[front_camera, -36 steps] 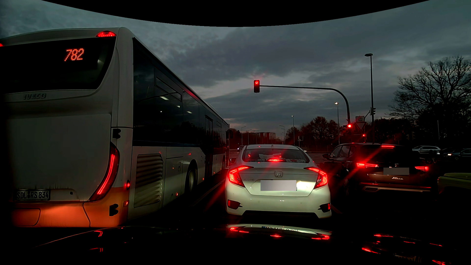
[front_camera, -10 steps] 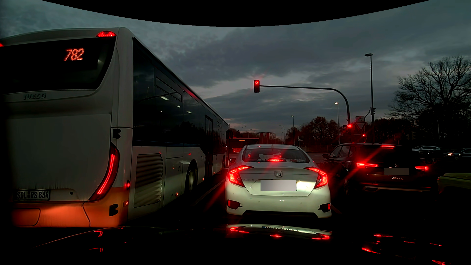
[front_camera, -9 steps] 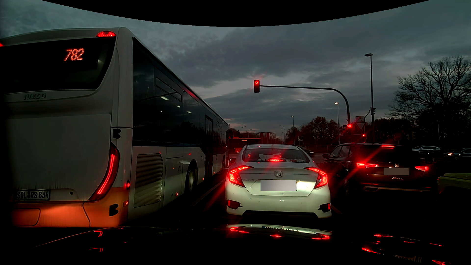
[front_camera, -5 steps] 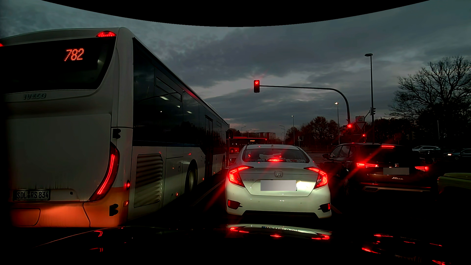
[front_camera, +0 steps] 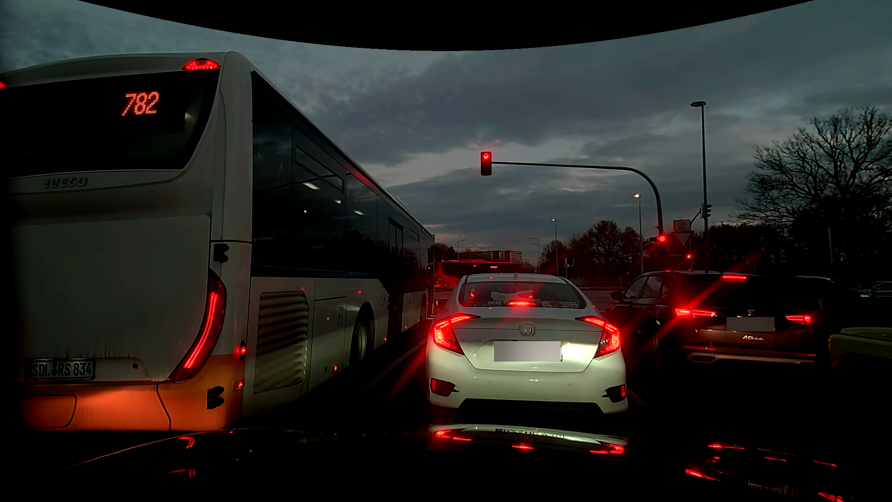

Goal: Follow the waypoints while adhering to traffic rules and regulations

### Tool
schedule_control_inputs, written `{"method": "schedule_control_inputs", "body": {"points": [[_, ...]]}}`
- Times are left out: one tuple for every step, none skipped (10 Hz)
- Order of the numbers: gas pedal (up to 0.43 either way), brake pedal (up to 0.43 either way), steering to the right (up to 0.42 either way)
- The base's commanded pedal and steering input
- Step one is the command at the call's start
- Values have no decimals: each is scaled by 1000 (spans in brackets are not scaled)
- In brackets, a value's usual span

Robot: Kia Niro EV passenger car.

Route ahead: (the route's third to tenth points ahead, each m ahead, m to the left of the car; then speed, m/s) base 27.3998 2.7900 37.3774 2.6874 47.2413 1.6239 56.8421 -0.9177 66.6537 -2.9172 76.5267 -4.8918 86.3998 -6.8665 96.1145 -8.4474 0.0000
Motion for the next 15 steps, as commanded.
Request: {"method": "schedule_control_inputs", "body": {"points": [[0, 360, 13], [0, 360, 13], [0, 360, 13], [0, 366, 13], [0, 360, 13], [0, 360, 13], [0, 366, 14], [0, 360, 13], [0, 360, 13], [0, 366, 13], [0, 360, 13], [0, 366, 13], [0, 360, 13], [0, 366, 13], [0, 360, 13]]}}
